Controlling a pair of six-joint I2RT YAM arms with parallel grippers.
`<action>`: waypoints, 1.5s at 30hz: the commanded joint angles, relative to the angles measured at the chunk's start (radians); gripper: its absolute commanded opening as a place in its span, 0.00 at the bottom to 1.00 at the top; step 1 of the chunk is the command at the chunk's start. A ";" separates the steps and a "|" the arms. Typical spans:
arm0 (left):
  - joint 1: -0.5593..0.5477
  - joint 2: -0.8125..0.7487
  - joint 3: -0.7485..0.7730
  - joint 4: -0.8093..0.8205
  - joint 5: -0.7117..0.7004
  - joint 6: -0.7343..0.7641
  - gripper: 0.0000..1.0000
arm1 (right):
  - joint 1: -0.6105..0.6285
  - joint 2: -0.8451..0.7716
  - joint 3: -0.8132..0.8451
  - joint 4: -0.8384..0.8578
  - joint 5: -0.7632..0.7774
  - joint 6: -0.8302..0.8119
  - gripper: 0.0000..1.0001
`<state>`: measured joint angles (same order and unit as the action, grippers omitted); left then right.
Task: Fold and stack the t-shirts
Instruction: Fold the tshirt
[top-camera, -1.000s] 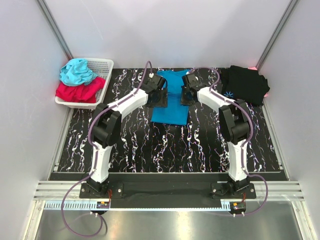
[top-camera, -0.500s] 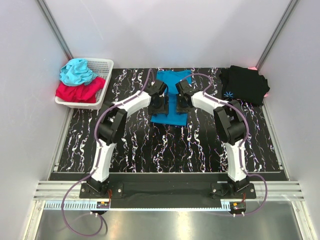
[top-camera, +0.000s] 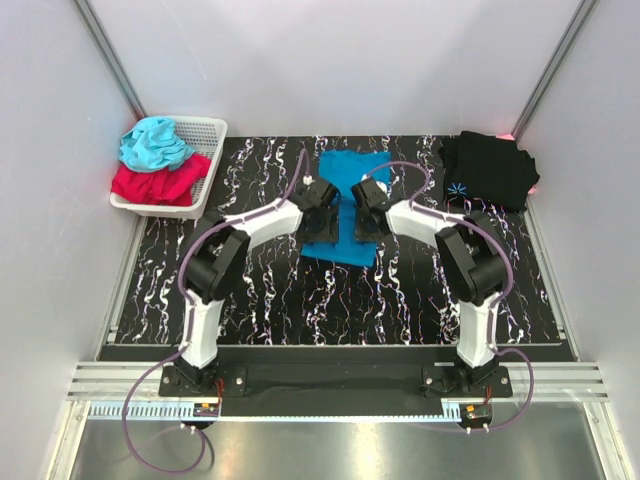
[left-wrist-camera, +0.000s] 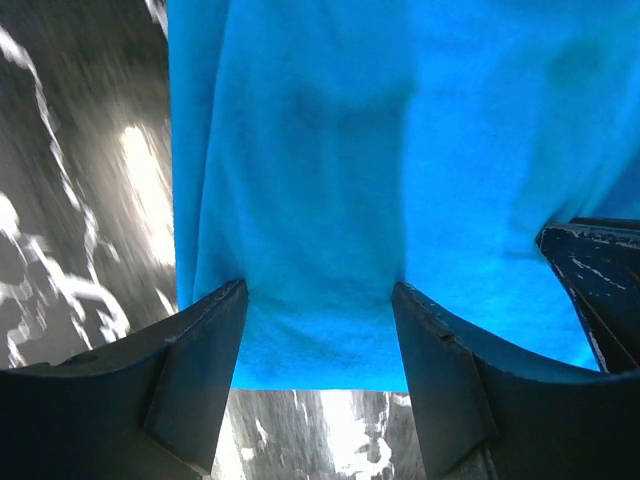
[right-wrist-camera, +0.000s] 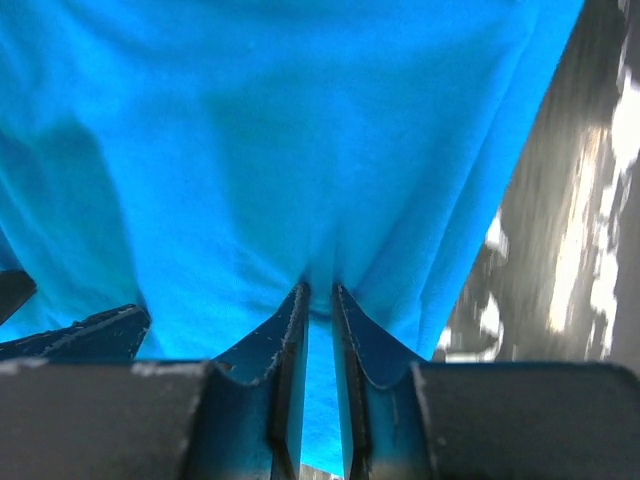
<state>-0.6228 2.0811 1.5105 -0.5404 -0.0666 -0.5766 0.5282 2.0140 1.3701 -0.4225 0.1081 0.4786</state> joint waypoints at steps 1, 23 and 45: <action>-0.069 0.013 -0.160 -0.141 -0.031 -0.051 0.67 | 0.076 -0.026 -0.175 -0.122 0.031 0.049 0.22; -0.505 -0.380 -0.782 -0.044 0.004 -0.439 0.65 | 0.317 -0.422 -0.720 -0.053 0.031 0.414 0.19; -0.483 -0.608 -0.866 -0.277 -0.188 -0.623 0.55 | 0.490 -0.365 -0.474 -0.282 0.231 0.519 0.19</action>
<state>-1.1149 1.4384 0.7338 -0.5381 -0.2260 -1.1549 1.0100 1.5925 0.8780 -0.5560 0.2798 1.0271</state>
